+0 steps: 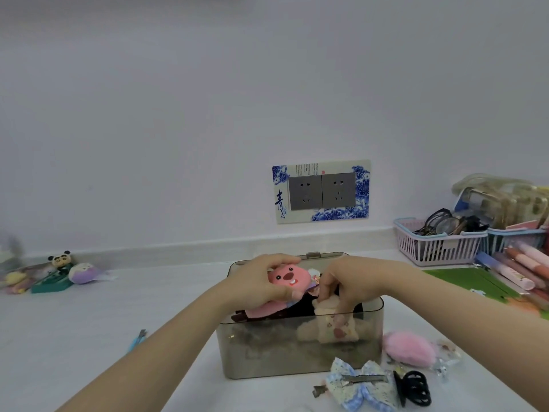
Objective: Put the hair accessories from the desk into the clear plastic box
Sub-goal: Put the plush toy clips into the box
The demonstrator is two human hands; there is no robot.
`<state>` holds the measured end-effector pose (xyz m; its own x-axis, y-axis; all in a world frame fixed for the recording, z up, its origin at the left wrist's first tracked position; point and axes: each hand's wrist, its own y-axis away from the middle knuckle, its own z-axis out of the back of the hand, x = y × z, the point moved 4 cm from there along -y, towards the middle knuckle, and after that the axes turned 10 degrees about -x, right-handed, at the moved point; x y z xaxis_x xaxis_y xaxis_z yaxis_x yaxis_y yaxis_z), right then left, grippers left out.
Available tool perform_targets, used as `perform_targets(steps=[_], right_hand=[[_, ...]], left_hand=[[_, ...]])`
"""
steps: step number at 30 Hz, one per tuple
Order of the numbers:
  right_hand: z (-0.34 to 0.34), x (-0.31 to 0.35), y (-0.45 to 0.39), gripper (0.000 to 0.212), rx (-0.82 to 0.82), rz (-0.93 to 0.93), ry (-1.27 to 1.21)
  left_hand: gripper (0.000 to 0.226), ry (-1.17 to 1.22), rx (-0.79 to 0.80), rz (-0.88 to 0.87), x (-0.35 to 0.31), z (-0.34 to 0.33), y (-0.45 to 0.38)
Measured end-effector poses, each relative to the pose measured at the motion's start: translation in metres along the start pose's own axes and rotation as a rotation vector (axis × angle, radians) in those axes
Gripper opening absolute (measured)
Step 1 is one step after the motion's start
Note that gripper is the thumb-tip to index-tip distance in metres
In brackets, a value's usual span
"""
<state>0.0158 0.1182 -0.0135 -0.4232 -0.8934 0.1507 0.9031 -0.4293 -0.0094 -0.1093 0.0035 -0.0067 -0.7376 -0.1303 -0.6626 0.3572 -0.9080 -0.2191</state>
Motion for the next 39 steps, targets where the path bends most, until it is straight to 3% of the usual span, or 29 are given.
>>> perform_targets(steps=[4,9,17,22,24,29,36,39], right_hand=[[0.004,0.001,0.005,0.042,0.013,0.025,0.03],[0.007,-0.004,0.01,0.034,-0.169,0.022,0.147],[0.027,-0.024,0.034,0.008,-0.422,-0.108,-0.355],[0.027,-0.029,0.041,0.012,-0.456,-0.126,-0.447],[0.028,-0.032,0.041,0.019,-0.44,-0.149,-0.488],[0.023,-0.021,0.044,0.035,-0.211,-0.105,-0.469],[0.026,-0.019,0.052,0.03,-0.037,-0.061,-0.455],[0.027,-0.017,0.049,0.023,-0.022,-0.031,-0.452]], left_hand=[[0.063,0.023,0.001,-0.009,-0.001,0.001,0.001],[0.049,0.084,0.091,-0.03,-0.012,0.001,0.005],[0.038,0.107,0.261,-0.117,-0.035,-0.027,0.004],[0.044,0.207,0.356,-0.076,-0.037,-0.036,-0.003],[0.042,0.214,0.365,-0.066,-0.039,-0.037,-0.007],[0.031,0.292,0.164,0.022,-0.039,-0.041,-0.02],[0.008,0.528,0.222,0.112,-0.029,-0.043,-0.022],[0.015,0.251,0.181,0.065,-0.023,-0.042,-0.03]])
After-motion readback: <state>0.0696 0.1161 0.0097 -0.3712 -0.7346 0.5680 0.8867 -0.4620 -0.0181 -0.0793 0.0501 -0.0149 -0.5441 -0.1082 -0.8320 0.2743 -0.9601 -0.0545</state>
